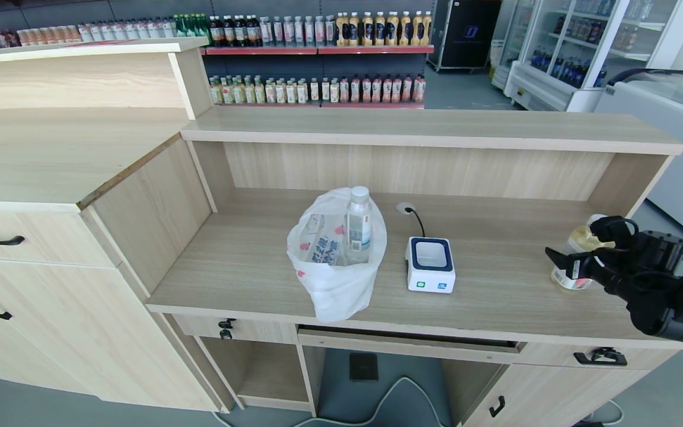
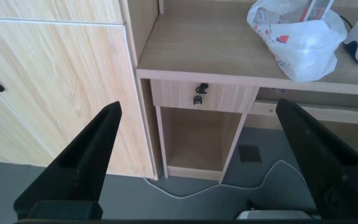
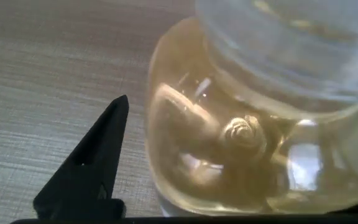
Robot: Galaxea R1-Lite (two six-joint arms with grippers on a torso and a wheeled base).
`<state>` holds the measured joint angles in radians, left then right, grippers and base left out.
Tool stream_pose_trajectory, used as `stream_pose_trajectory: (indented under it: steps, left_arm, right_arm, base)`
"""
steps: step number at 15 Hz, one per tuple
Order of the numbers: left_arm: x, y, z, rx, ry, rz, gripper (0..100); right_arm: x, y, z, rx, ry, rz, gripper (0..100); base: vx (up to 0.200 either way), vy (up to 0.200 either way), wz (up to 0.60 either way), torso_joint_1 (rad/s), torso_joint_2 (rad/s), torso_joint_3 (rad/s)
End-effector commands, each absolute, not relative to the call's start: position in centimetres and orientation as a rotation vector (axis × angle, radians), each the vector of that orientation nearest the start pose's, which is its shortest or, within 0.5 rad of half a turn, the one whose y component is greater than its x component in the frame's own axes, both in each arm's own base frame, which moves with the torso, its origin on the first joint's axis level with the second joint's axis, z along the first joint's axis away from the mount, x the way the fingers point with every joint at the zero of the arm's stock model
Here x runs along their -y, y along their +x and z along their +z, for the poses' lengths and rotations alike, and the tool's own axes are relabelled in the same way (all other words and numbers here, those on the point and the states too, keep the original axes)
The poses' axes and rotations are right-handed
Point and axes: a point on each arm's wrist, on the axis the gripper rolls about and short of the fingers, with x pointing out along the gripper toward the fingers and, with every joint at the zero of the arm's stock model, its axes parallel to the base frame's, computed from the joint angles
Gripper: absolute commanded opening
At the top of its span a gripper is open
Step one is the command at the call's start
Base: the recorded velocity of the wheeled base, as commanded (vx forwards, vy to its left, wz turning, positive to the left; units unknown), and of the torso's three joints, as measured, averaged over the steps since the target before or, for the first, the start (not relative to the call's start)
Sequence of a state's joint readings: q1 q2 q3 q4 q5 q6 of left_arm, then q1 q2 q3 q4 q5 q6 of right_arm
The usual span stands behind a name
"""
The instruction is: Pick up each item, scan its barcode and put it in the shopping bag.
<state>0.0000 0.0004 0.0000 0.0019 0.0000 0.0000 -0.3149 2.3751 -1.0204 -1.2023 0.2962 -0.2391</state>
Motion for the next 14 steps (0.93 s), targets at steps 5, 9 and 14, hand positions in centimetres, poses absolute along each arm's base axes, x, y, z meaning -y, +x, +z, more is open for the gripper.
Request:
stream_pose_trajectory:
  steps: [5, 9, 14]
  left_arm:
    - [0.0, -2.3, 7.5, -0.003, 0.000, 0.000, 100]
    - [0.0, -2.3, 7.5, -0.002, 0.000, 0.000, 100]
    - [0.0, -2.3, 7.5, -0.003, 0.000, 0.000, 100]
  right_arm:
    - [12.3, 41.2, 3.3, -0.150, -0.194, 0.009, 0]
    - [11.9, 41.0, 3.4, -0.140, -0.220, 0.016, 0]
    - [9.1, 35.6, 13.0, -0.083, -0.020, 0.033, 0]
  base:
    - [0.000, 0.000, 0.00, 0.000, 0.00, 0.000]
    - [0.000, 0.000, 0.00, 0.000, 0.00, 0.000]
    - [0.000, 0.000, 0.00, 0.000, 0.00, 0.000]
